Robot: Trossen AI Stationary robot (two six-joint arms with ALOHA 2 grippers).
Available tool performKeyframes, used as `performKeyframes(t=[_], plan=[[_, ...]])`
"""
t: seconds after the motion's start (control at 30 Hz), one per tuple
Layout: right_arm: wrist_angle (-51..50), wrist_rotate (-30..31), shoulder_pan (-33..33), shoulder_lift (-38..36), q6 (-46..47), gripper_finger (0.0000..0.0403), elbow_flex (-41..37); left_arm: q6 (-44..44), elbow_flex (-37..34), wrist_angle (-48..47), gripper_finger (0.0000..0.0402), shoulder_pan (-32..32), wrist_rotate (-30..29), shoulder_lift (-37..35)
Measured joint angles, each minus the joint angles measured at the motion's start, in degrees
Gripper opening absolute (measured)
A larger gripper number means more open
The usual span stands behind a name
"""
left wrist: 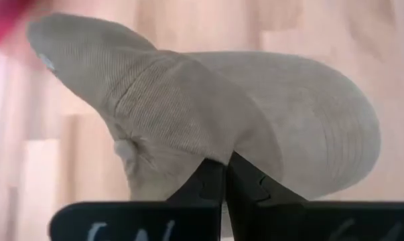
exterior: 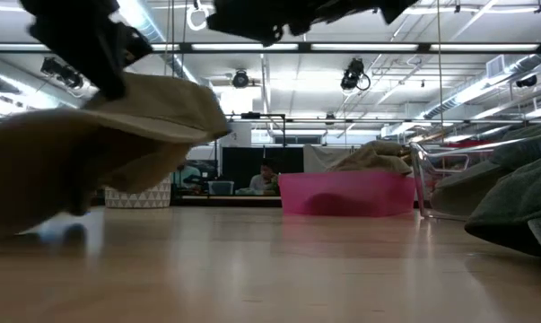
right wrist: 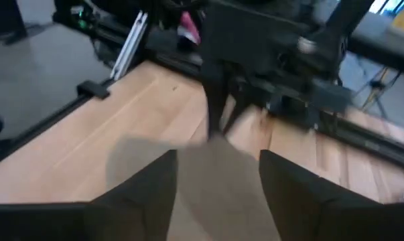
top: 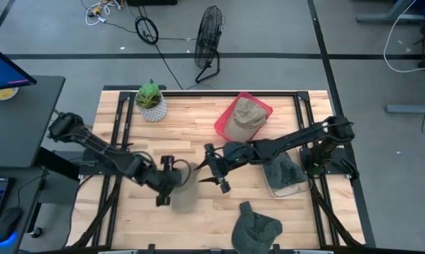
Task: Pick & Place hat
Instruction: Put the brown cap into the red bin
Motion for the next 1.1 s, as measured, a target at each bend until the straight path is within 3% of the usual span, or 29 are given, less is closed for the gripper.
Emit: performKeyframes(t=[0.23,0.37,0.53,0.73,0.97,1.1], plan=[[9.1,1.5,-0.6,7.9,-5.2,0.0264,0.0,9.6,0.0,7.9,0.0006,5.4,-0.8,0.1],[6.9,6.4,-1.7,9.2,-4.3,0.0271,0.0,14.5,0.0,9.9,0.0005,5.7,-0.9,0.1],[1.4,6.4,-2.5,9.2,1.6,0.0262,0.1,16.2,0.0,9.7,0.001,5.7,-1.0,0.1],[1.1,5.0,-2.6,9.2,4.4,0.0193,0.1,15.9,0.0,9.7,0.0008,6.6,-1.2,0.1],[0.2,4.2,-2.5,9.2,5.1,0.0028,0.0,10.4,0.0,9.8,0.0027,8.6,-1.2,0.1],[0.2,4.2,-2.6,9.2,8.3,0.0025,0.0,7.1,0.0,9.8,0.0046,9.5,-1.1,0.1]])
